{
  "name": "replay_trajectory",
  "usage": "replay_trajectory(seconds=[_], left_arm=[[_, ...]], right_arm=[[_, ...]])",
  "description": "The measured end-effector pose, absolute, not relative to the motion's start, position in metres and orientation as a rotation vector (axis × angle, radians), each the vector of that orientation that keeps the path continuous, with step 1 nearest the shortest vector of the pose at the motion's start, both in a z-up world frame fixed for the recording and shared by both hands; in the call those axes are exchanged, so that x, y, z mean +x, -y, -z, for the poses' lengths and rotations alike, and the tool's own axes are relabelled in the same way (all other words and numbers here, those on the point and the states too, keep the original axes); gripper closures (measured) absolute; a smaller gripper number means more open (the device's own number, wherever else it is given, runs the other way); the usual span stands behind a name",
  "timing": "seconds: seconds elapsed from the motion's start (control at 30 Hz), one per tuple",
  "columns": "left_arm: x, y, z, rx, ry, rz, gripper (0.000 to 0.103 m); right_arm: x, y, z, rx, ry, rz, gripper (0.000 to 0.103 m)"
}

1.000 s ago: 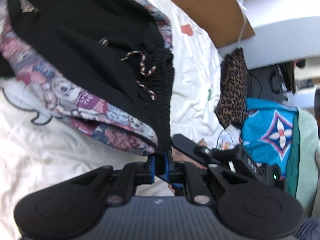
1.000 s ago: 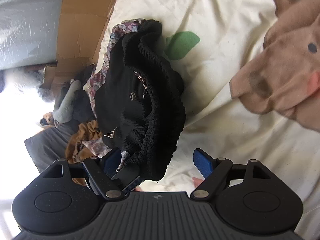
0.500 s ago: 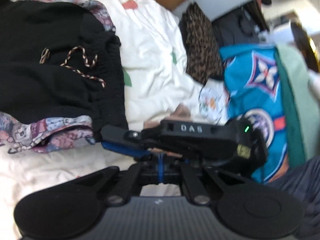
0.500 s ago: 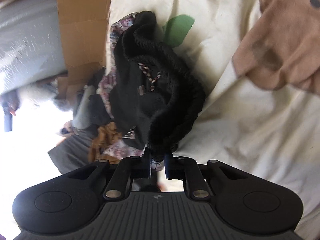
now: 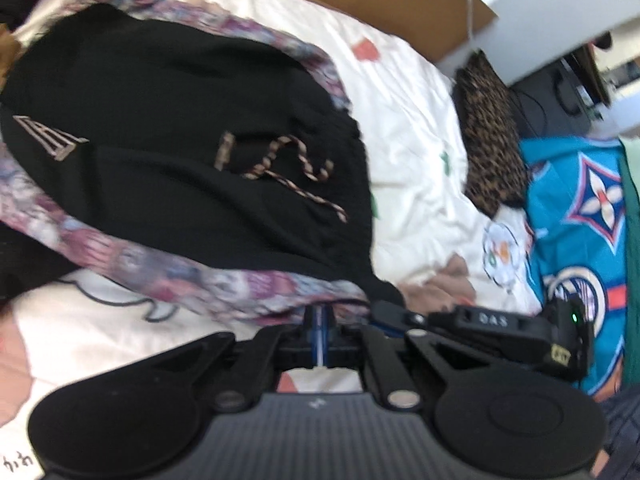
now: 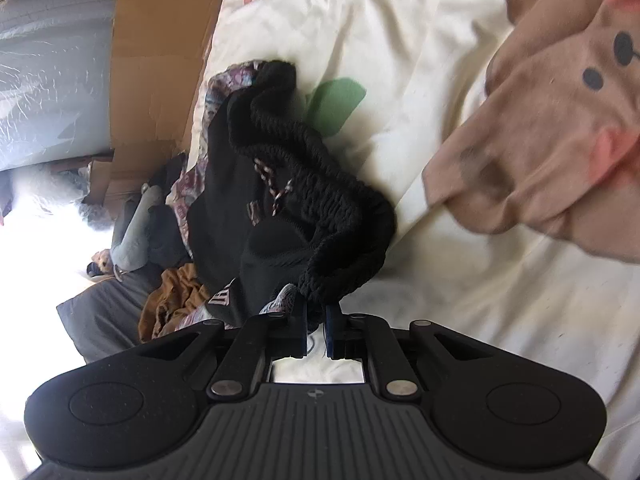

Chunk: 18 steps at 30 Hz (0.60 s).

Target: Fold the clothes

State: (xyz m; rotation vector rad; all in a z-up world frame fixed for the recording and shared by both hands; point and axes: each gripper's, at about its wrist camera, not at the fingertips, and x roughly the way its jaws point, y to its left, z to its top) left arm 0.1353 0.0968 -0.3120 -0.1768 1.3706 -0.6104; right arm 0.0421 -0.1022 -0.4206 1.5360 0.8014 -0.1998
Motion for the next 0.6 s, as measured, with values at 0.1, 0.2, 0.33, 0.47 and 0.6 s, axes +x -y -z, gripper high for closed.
replay_trajectory(seconds=[0.1,0.2,0.33,0.47,0.6], left_arm=[[0.142,-0.102,0.311,-0.156,-1.348,0.571,0.100],[0.149,-0.105,0.314,-0.138,-1.342,0.527,0.099],[0.157,-0.109,0.323,-0.145,-1.338,0.473,0.095],[0.161,-0.116,0.331,-0.158,-1.341,0.425,0.092],[0.161,-0.124,0.341,-0.176,-1.353,0.397,0.089]], right_arm=[[0.037,0.106,0.421,1.534,-0.801,0.225,0.097],[0.032,0.109,0.423,1.537,-0.806,0.250,0.097],[0.029,0.109,0.426,1.542,-0.811,0.254,0.097],[0.030,0.107,0.430,1.563,-0.809,0.234,0.097],[0.035,0.101,0.435,1.548,-0.859,0.236,0.091]])
